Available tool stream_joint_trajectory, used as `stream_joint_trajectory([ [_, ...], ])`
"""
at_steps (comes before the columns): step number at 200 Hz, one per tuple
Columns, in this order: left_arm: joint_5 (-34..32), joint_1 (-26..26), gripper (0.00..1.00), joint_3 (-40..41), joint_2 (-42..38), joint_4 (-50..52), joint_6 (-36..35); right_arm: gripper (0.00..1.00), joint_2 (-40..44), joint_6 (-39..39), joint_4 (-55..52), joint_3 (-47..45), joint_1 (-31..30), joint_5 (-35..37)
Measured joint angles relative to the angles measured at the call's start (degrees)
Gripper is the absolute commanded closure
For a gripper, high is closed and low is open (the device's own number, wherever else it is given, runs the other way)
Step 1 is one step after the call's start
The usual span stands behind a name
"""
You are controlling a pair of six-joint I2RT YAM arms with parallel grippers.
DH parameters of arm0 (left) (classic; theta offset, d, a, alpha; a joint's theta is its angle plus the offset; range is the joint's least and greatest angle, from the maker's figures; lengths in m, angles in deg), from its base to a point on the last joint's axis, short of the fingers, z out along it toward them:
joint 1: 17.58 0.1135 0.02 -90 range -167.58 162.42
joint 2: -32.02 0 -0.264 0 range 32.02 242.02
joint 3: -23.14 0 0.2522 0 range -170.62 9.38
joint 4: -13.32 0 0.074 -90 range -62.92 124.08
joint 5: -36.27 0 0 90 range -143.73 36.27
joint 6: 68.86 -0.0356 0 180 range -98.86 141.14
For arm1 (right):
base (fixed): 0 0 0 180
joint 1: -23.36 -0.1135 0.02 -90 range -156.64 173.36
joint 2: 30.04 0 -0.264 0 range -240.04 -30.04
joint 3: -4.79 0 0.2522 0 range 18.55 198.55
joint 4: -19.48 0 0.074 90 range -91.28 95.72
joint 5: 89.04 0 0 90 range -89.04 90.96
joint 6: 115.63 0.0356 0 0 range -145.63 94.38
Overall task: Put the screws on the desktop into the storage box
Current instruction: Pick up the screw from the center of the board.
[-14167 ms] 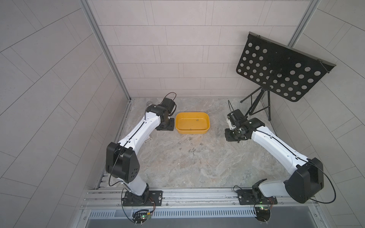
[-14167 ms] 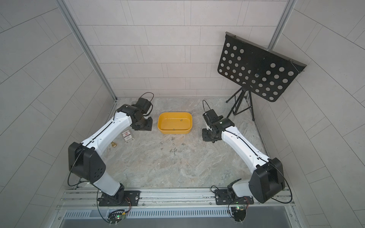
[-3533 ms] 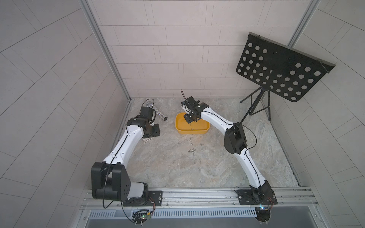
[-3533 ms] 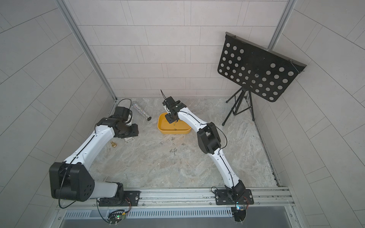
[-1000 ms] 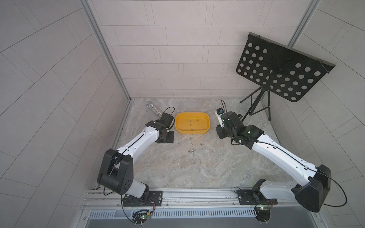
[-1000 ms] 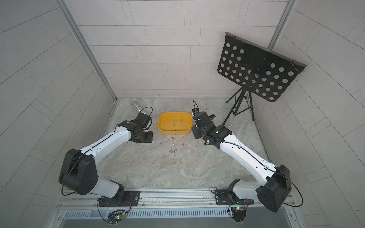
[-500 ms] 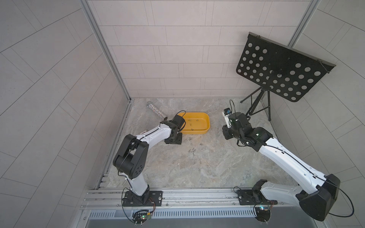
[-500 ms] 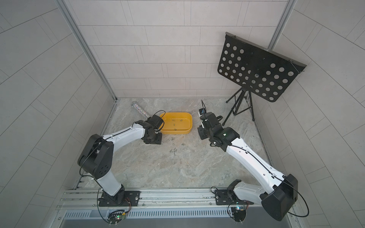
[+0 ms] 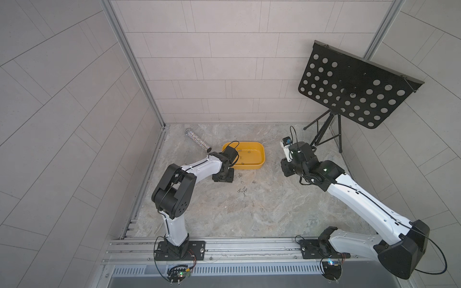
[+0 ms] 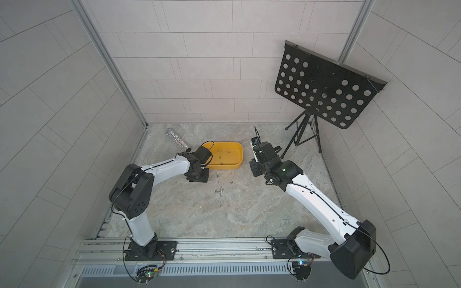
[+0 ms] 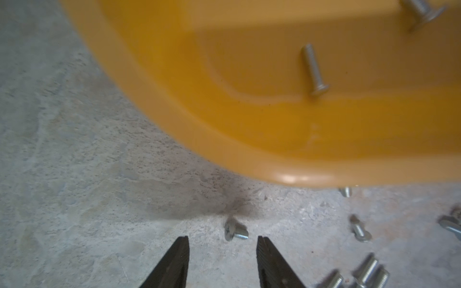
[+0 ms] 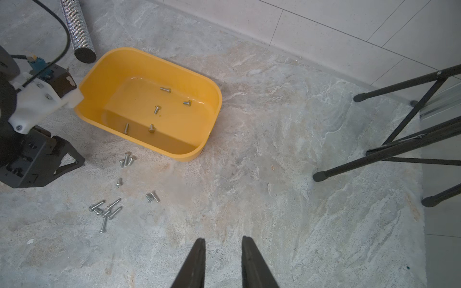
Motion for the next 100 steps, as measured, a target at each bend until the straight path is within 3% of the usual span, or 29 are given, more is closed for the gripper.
stream_joint_trajectory([
  [100, 0.9, -0.1, 0.54, 0.0, 2.0, -0.5, -0.1, 0.7, 0.0, 0.0, 0.0, 0.0, 0.1, -0.1],
])
